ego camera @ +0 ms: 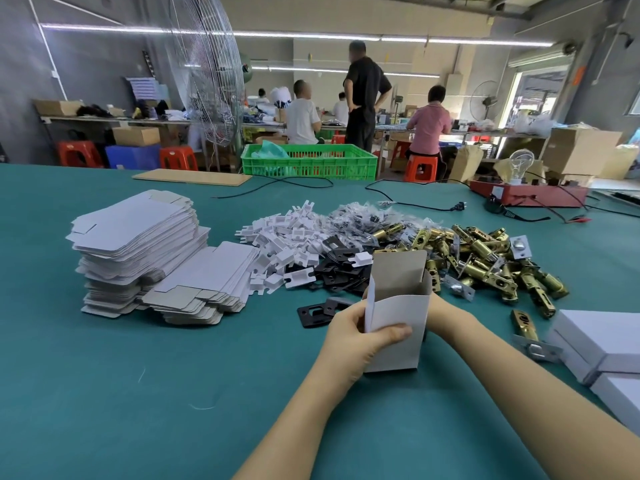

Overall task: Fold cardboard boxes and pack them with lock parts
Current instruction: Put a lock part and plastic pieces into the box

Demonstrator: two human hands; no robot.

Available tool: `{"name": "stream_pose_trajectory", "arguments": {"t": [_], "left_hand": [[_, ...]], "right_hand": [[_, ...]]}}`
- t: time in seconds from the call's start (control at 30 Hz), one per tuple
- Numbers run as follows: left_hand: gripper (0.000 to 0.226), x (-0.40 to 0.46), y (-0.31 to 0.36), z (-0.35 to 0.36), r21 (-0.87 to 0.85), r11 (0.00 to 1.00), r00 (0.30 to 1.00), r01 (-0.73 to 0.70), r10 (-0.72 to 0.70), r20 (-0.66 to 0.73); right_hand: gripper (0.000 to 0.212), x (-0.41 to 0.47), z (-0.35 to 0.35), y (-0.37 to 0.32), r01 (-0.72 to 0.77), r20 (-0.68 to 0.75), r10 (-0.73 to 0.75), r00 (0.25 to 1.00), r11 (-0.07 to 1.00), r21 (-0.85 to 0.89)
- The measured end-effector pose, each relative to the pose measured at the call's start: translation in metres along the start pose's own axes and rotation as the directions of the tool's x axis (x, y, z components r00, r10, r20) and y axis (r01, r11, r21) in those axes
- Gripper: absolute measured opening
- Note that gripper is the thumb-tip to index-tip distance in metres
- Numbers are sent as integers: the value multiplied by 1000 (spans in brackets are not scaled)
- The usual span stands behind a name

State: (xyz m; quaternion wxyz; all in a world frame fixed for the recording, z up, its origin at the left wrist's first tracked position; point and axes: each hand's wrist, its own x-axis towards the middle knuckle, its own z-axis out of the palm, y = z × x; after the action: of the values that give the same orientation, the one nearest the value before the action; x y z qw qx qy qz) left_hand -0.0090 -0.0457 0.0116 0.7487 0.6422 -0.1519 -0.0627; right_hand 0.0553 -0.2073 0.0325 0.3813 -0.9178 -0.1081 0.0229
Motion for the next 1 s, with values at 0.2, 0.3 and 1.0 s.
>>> {"name": "stream_pose_trajectory", "arguments": {"t": [0.2, 0.3, 1.0], "left_hand": [[26, 0, 0, 1, 2, 1000, 1000, 7, -7, -19], [27, -1, 1, 2, -6, 1000, 1000, 7, -8, -22], [29, -3, 1, 1, 0, 1000, 1000, 21, -21, -5]], "right_hand": [[36, -8, 3, 6, 110, 36, -105, 994, 976, -188], [33, -16, 2, 13, 105, 0, -106, 994, 987, -126], [23, -37, -47, 14, 204, -153, 473, 867, -57, 977]]}}
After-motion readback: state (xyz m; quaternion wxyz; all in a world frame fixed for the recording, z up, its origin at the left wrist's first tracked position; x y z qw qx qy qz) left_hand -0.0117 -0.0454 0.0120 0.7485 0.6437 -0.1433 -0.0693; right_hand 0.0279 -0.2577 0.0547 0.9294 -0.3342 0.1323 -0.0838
